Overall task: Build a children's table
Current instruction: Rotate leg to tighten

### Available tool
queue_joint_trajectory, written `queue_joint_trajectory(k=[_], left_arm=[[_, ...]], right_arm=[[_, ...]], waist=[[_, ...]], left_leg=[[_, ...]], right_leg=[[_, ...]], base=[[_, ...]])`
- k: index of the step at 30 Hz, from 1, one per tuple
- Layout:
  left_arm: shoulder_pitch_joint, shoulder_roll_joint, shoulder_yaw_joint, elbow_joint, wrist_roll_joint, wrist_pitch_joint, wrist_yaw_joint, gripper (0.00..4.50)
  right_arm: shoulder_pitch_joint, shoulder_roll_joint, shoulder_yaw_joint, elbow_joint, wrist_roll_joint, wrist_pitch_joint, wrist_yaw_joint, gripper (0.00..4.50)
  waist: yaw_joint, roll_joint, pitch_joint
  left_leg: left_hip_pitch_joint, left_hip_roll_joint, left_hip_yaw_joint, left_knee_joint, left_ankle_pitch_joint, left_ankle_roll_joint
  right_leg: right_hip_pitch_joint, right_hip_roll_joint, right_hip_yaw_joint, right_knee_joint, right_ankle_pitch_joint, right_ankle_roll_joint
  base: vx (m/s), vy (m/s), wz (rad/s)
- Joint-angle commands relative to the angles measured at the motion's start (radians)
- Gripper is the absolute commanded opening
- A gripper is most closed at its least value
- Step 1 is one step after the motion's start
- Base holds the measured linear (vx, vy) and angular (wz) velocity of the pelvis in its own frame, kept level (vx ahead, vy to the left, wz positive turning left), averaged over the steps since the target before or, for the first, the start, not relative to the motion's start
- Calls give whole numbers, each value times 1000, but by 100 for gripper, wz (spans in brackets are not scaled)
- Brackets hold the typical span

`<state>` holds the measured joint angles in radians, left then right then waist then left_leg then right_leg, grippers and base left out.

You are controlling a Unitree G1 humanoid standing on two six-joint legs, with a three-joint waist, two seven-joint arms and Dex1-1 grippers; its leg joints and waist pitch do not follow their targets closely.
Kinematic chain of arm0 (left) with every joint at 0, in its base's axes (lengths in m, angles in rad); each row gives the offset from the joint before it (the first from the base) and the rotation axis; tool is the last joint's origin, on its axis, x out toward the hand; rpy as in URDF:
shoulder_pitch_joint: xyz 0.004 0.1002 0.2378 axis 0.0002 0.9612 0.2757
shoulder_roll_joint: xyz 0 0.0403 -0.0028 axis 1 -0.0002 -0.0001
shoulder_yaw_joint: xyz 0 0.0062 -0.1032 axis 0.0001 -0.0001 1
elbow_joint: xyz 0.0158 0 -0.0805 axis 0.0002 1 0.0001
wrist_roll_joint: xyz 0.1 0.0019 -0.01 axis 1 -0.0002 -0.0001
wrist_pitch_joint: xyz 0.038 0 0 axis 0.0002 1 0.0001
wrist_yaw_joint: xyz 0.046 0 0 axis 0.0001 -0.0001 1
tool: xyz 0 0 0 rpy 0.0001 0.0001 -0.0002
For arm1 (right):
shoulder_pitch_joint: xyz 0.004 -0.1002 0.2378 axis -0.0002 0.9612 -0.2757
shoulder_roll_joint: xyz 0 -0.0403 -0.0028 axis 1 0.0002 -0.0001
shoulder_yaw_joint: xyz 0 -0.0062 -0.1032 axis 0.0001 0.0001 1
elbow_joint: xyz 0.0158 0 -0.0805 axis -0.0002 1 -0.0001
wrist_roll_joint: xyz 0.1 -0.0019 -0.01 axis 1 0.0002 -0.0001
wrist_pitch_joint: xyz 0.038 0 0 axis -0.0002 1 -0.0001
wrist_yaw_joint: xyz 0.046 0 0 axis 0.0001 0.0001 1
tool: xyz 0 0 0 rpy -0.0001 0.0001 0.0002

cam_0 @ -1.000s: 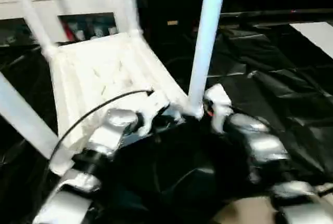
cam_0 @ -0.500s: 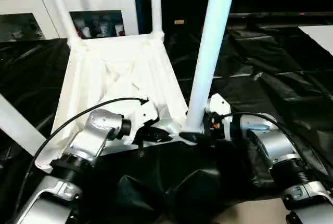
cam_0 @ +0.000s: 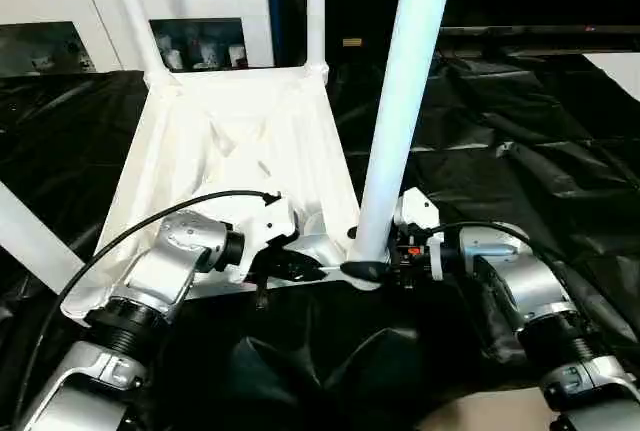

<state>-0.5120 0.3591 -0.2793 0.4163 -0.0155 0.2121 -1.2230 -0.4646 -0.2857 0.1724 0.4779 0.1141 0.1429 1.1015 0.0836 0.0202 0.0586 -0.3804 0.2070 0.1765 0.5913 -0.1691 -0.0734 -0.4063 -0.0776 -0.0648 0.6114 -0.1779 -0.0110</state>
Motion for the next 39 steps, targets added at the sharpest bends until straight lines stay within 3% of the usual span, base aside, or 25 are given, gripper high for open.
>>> queue_joint_trajectory(k=[1, 2, 4, 8, 9, 14, 15, 18, 20, 23, 29, 34, 39], left_arm=[[-43, -67, 0, -17, -31, -10, 41, 0], [-47, -76, 3, -14, -30, -4, 56, 0], [-79, -132, 19, 25, -7, 11, 167, 0], [-126, -204, 41, 97, 24, 27, 328, 0], [-134, -221, 47, 111, 30, 29, 370, 0], [-151, -282, 61, 137, 40, 30, 452, 0], [-147, -284, 56, 129, 37, 25, 436, 0], [-142, -282, 50, 125, 36, 16, 424, 0], [-125, -262, 37, 105, 31, -1, 378, 0], [-97, -220, 16, 72, 23, -25, 295, 0], [-68, -157, 5, 34, 0, -43, 176, 0], [-43, -73, -10, -8, -26, -44, 21, 0], [-29, -39, -9, -33, -44, -37, -46, 0]], right_arm=[[-12, 57, 11, 1, 0, 11, -85, 274], [-14, 69, 8, 9, -7, 12, -117, 274], [-48, 140, -22, 96, -51, 14, -326, 274], [-89, 226, -69, 178, -58, 30, -517, 273], [-99, 244, -77, 194, -59, 28, -555, 273], [-127, 313, -69, 219, -85, 3, -632, 273], [-127, 326, -69, 211, -70, -5, -603, 329], [-128, 337, -79, 208, -48, 0, -587, 349], [-122, 319, -66, 192, -50, 5, -553, 389], [-107, 270, -45, 159, -51, 0, -470, 393], [-65, 167, 4, 60, -15, 31, -237, 393], [-19, 38, 56, -36, -4, 22, -14, 393], [0, -10, 61, -77, 16, 32, 64, 393]], waist=[[-8, -12, -70], [-8, -13, -71], [-23, -13, -68], [-36, -16, -68], [-40, -11, -69], [-42, -11, -73], [-41, -10, -74], [-41, -10, -74], [-42, -12, -72], [-44, -12, -72], [-38, -11, -71], [-21, -12, -68], [-10, -11, -69]], left_leg=[[18, 22, -1, -68, -198, 35], [18, 21, -1, -68, -200, 32], [17, 16, -3, -70, -223, 12], [17, 13, -5, -69, -235, 6], [16, 13, -4, -68, -226, 10], [12, 13, -3, -66, -189, 27], [12, 13, -2, -65, -187, 36], [12, 14, -2, -66, -189, 48], [14, 15, -2, -67, -203, 47], [10, 16, -3, -67, -208, 51], [16, 21, -1, -67, -214, 63], [20, 24, 0, -68, -233, 53], [19, 25, 0, -69, -222, 53]], right_leg=[[47, -57, 42, -74, -237, -210], [48, -59, 42, -76, -248, -206], [48, -60, 40, -82, -308, -187], [48, -60, 39, -89, -356, -169], [48, -58, 40, -88, -329, -173], [52, -56, 40, -79, -236, -197], [53, -56, 40, -78, -221, -201], [53, -56, 40, -77, -210, -208], [52, -56, 40, -81, -228, -208], [56, -57, 40, -79, -229, -204], [52, -57, 42, -78, -223, -218], [47, -57, 43, -79, -258, -207], [47, -57, 43, -77, -250, -205]], base=[[0, 0, 0], [0, 0, 0], [0, 0, 0], [0, 0, 0], [0, 0, 0], [0, 0, 0], [0, 0, 0], [0, 0, 0], [0, 0, 0], [0, 0, 0], [0, 0, 0], [0, 0, 0], [0, 0, 0]])
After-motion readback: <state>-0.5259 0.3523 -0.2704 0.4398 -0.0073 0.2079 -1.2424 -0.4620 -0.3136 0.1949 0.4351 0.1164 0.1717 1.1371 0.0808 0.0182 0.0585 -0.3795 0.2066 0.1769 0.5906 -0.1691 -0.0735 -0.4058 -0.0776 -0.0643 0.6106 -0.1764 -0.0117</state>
